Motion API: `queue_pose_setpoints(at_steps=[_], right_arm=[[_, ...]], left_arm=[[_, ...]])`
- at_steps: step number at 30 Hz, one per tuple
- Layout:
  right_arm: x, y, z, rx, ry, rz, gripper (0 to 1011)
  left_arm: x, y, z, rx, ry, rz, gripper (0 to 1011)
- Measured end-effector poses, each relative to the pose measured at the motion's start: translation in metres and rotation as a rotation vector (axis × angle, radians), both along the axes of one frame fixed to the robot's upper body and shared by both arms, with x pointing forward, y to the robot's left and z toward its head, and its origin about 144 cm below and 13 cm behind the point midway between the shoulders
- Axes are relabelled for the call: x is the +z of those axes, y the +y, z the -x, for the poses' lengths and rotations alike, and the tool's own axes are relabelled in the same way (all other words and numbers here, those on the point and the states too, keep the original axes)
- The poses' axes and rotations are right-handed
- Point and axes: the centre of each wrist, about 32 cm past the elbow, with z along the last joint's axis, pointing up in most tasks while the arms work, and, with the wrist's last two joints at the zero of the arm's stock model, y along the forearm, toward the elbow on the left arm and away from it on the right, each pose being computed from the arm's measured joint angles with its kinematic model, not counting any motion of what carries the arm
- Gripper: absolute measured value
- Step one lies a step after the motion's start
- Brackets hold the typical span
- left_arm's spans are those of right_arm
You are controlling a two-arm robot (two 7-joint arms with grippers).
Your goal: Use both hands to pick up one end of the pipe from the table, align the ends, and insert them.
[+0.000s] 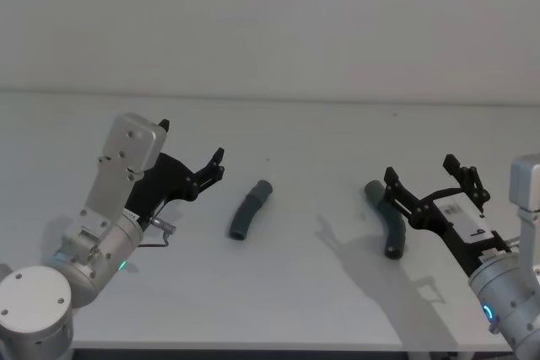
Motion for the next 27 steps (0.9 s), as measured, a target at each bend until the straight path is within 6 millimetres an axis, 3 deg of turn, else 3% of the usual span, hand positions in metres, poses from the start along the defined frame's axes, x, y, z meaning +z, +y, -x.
queue_pose_setpoints(at_steps=[27], right_arm=[[0.0,0.0,0.0,0.0,0.0,0.0,1001]], left_arm=[[0.0081,-0.0059,-0.0024,-0.013,0.072,-0.001,1000]])
